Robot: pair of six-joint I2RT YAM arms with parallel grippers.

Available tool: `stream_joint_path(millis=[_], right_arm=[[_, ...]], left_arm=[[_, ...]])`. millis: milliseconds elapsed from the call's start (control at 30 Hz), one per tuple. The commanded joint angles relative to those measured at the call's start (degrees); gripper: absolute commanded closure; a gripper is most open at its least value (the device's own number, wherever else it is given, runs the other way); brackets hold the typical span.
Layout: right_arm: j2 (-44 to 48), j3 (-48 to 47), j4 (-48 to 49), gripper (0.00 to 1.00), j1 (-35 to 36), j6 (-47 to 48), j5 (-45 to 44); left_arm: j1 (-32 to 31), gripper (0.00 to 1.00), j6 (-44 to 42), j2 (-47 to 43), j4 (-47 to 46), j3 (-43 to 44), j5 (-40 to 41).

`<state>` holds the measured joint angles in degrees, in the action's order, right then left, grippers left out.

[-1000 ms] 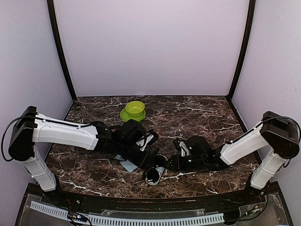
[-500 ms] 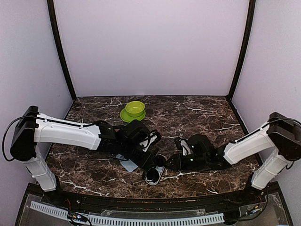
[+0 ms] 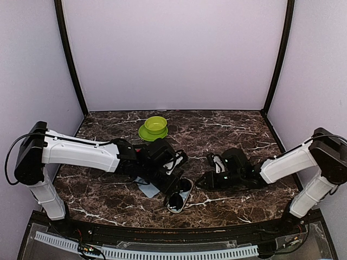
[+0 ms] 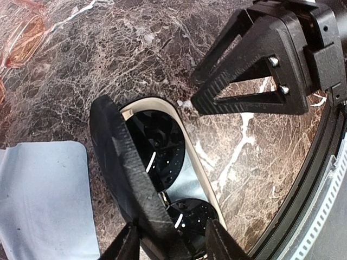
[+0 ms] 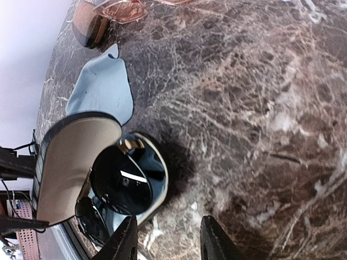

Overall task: Organize the sunglasses
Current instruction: Close the case with sunglasses at the corner of the board.

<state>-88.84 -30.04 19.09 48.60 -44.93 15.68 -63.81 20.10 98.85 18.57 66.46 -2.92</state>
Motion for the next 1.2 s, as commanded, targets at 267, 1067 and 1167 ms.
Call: stream_joint_path(millis=[267,1067,1167], right_arm=[[-6.67,-8.56,-4.32,0.72,-1.94,6.05,2.26],[-10.26,-11.57,-5.96,0.82,-2.02,8.37,3.48],[-10.52,-11.92,-6.01,0.82,-1.95,8.23,3.72]], left_arm=[[-0.44,0.56,-1.85,0.21,1.92,2.15,1.15],[-0.52,0.56,-1.59,0.20,1.84,2.19,0.97],[-0.51,0.56,-1.73,0.29,1.76,2.19,0.98]])
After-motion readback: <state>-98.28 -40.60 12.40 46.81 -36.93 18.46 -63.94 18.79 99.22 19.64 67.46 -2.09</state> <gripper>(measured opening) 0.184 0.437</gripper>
